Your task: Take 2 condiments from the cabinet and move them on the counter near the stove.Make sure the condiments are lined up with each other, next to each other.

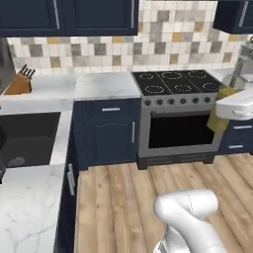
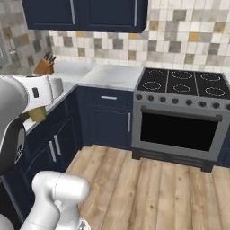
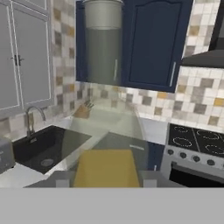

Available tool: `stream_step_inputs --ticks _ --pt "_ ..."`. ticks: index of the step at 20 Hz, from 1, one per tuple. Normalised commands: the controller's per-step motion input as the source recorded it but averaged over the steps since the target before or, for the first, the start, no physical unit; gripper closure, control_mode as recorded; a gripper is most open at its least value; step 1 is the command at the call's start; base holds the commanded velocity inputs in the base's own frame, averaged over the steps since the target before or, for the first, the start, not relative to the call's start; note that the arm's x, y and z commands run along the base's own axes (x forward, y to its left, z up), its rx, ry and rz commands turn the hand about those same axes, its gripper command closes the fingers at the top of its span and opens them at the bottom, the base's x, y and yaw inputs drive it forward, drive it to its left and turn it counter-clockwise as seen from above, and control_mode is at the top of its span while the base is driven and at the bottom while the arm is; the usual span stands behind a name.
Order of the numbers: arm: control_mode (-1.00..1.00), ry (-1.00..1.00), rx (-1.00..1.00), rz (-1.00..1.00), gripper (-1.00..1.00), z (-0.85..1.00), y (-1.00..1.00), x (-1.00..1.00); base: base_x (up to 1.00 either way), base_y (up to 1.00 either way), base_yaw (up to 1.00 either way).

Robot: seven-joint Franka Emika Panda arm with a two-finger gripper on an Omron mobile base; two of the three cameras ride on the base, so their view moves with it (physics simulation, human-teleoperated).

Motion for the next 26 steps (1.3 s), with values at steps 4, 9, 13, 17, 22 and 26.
stream_step_inputs --ticks 4,9,13,17,22,26 --pt "1.00 0.00 0.00 0.00 1.00 0.00 0.00 0.00 0.82 -0.67 -0.31" --pt "1.00 0.00 0.00 0.00 1.00 0.00 0.00 0.00 0.82 -0.56 -0.20" --pt "1.00 0.00 0.00 0.00 1.00 0.00 0.00 0.00 0.49 -0.52 -0.09" --pt "1.00 0.00 0.00 0.00 1.00 0.00 0.00 0.00 0.67 -0.43 0.00" --pt "1.00 0.00 0.00 0.00 1.00 0.00 0.00 0.00 0.78 -0.42 0.04" --pt "1.00 0.00 0.00 0.00 1.00 0.00 0.00 0.00 0.76 -0.45 0.04"
